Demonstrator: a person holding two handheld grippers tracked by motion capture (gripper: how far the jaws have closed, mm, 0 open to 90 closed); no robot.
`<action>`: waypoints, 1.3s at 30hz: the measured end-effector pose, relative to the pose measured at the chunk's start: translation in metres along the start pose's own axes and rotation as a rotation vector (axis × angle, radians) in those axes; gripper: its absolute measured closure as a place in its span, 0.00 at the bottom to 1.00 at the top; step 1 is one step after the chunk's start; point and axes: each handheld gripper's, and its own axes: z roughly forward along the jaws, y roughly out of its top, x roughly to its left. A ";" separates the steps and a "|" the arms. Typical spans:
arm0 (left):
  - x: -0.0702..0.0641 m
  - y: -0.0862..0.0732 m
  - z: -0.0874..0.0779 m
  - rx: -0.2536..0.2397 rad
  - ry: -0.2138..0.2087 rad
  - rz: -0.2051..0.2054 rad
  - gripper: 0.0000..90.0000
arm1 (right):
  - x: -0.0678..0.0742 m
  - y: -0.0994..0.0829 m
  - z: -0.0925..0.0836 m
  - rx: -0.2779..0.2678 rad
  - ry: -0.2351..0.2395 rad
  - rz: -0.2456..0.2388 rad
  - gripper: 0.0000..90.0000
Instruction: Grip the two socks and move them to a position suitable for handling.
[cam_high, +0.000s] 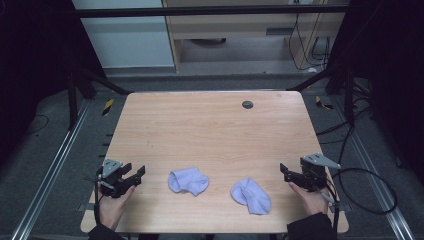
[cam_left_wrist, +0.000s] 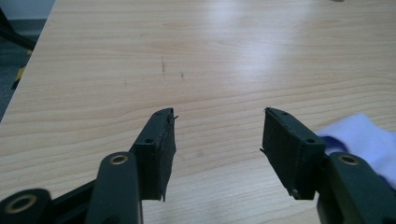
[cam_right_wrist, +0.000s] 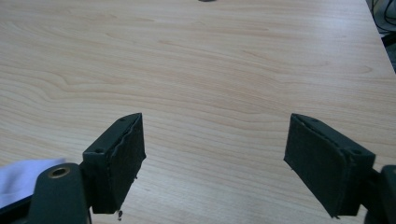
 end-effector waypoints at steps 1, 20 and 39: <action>-0.003 0.000 -0.001 0.001 -0.013 0.002 0.48 | 0.001 0.000 -0.003 -0.007 0.009 0.003 0.24; -0.043 0.008 0.002 0.004 -0.100 0.089 0.47 | 0.039 0.006 -0.008 0.026 0.119 -0.074 0.31; -0.099 0.018 0.016 0.015 -0.171 0.165 0.48 | 0.068 -0.004 -0.023 0.074 0.195 -0.167 0.39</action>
